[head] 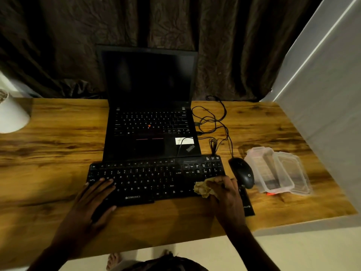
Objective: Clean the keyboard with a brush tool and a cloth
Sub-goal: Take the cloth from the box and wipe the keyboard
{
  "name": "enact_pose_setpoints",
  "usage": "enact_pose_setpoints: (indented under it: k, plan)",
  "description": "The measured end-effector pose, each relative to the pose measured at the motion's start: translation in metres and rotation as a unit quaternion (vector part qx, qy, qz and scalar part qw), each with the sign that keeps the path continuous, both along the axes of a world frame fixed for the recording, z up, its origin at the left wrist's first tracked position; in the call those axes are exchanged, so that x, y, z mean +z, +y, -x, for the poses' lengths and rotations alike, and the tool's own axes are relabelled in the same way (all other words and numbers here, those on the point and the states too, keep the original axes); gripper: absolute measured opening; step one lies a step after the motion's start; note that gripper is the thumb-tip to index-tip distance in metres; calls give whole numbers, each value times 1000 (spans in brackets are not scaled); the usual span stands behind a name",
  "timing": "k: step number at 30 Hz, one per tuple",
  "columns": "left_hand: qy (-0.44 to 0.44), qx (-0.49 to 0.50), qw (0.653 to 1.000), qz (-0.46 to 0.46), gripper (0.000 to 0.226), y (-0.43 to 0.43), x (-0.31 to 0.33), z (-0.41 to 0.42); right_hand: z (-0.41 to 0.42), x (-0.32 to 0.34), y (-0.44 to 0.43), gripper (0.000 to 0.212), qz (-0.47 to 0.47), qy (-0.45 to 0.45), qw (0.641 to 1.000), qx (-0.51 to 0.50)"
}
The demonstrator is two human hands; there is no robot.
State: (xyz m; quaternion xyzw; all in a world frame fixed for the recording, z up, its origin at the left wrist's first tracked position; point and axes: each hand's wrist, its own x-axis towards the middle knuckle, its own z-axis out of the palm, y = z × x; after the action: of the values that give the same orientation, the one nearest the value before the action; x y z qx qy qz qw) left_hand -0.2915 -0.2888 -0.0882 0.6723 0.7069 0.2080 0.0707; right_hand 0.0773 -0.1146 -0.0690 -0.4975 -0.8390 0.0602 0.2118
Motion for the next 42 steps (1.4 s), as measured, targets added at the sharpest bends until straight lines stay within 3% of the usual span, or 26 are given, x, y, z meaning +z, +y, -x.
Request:
enact_pose_setpoints:
  k: [6, 11, 16, 19, 22, 27, 33, 36, 39, 42]
  plan:
    - [-5, 5, 1000, -2, 67, -1, 1, -1, -9, -3, 0, 34, 5, 11, 999, -48]
    - [-5, 8, 1000, 12, 69, 0, -3, 2, -7, -10, -13, 29, -6, 2, 1000, 21]
    - [-9, 14, 1000, 0, 67, -1, 2, -2, -18, -7, -3, 30, 15, 20, 999, -38]
    - [-4, 11, 1000, 0, 67, -1, 1, -2, -6, -8, -13, 26, -11, 26, 1000, -3]
    - [-2, 8, 1000, -1, 67, -1, 0, -1, -4, -9, -21, 35, -15, 19, 999, 30]
    - [-10, 4, 1000, -12, 68, 4, 3, -2, -14, -7, -11, 35, -9, 44, 998, -44]
    - [-5, 5, 1000, -6, 67, -1, 3, -2, -2, -5, -22, 34, -10, 33, 999, 10]
    - [-5, 5, 1000, -6, 67, 0, 3, -2, -16, -2, -11, 25, 3, 40, 999, -35]
    - [-7, 5, 1000, -5, 68, -1, 3, -1, -11, -2, -10, 28, 16, 47, 996, -68]
    - [-8, 3, 1000, 2, 67, -1, 1, 0, -1, -4, -18, 25, 9, 29, 999, -21]
